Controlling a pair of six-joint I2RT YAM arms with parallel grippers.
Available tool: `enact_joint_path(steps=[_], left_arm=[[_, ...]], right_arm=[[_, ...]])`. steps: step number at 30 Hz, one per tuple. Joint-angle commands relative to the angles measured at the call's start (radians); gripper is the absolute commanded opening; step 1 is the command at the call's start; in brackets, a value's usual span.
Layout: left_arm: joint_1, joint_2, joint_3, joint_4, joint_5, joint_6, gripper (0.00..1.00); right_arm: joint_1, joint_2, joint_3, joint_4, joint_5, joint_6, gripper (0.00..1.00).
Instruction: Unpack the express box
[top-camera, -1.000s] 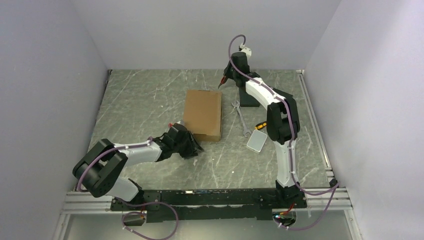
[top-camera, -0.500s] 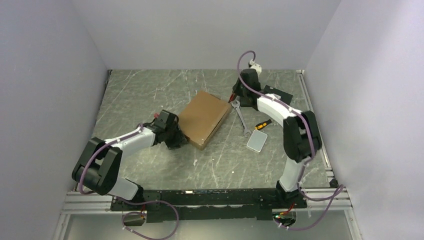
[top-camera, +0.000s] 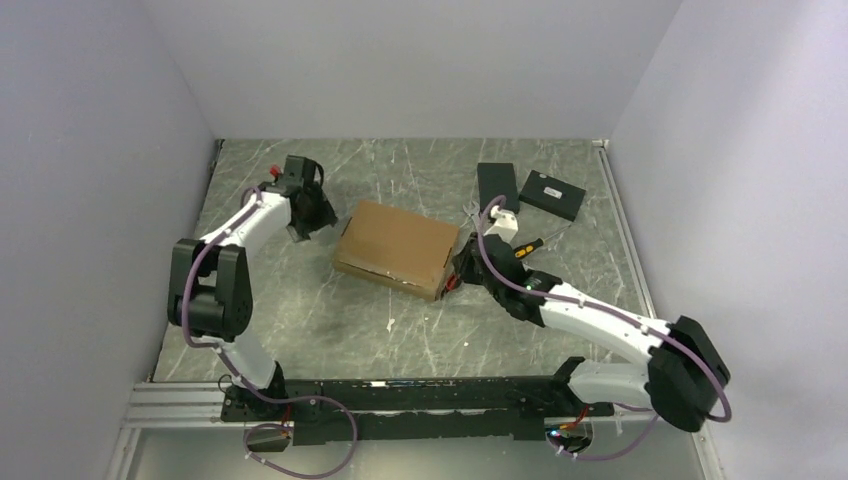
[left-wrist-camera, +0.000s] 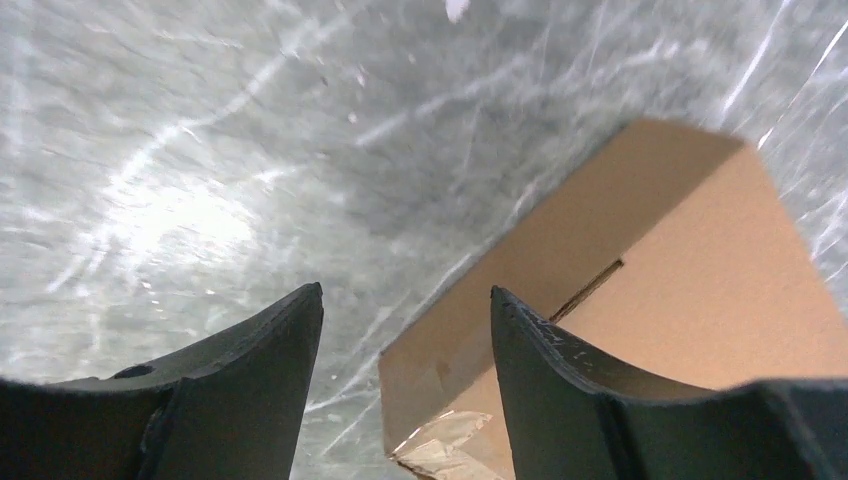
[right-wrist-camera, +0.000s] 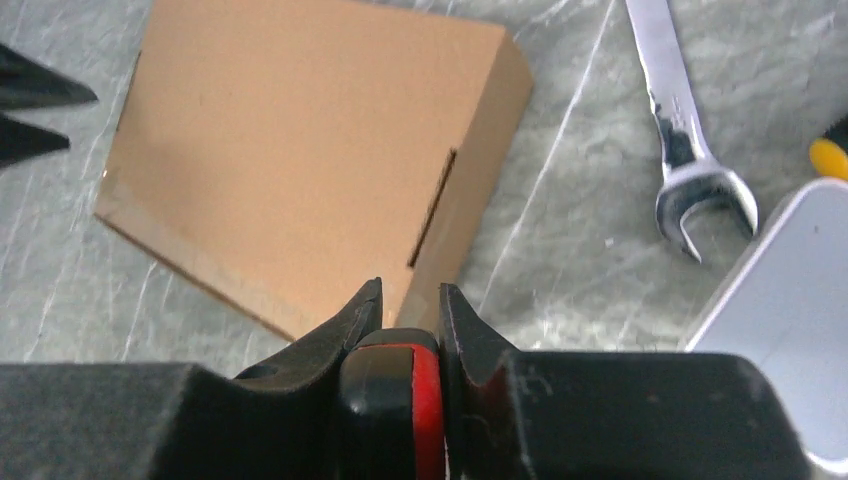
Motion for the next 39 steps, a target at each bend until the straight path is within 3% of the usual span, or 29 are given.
enact_joint_path(steps=[1,5,11,15,21,25,29,34,39], left_arm=[[0.042,-0.042,0.081,-0.133,-0.071,0.088,0.69],[0.051,-0.185,0.030,-0.177,-0.017,0.099,0.71],[0.052,-0.497,-0.196,-0.146,0.307,0.027,0.69],[0.049,-0.597,-0.304,-0.150,0.483,0.007,0.63],[0.038,-0.755,-0.532,-0.021,0.577,-0.101,0.56],[-0.008,-0.718,-0.587,0.072,0.574,-0.132,0.54],[-0.045,-0.566,-0.559,0.195,0.573,-0.117,0.54],[-0.067,-0.321,-0.497,0.310,0.532,-0.091,0.53],[-0.071,-0.144,-0.378,0.313,0.475,-0.046,0.51]], right_arm=[[0.022,-0.128,-0.048,-0.026,0.045,0.051,0.00],[0.024,-0.198,-0.028,-0.131,0.144,-0.045,0.00],[-0.004,-0.118,0.136,-0.144,0.330,-0.211,0.00],[-0.122,0.042,0.293,-0.082,0.267,-0.286,0.00],[-0.250,0.283,0.491,-0.014,0.049,-0.309,0.00],[-0.260,0.396,0.564,-0.007,-0.046,-0.313,0.00],[-0.263,0.453,0.574,0.029,-0.131,-0.327,0.00],[-0.256,0.437,0.511,0.082,-0.204,-0.340,0.00],[-0.240,0.370,0.408,0.105,-0.224,-0.341,0.00]])
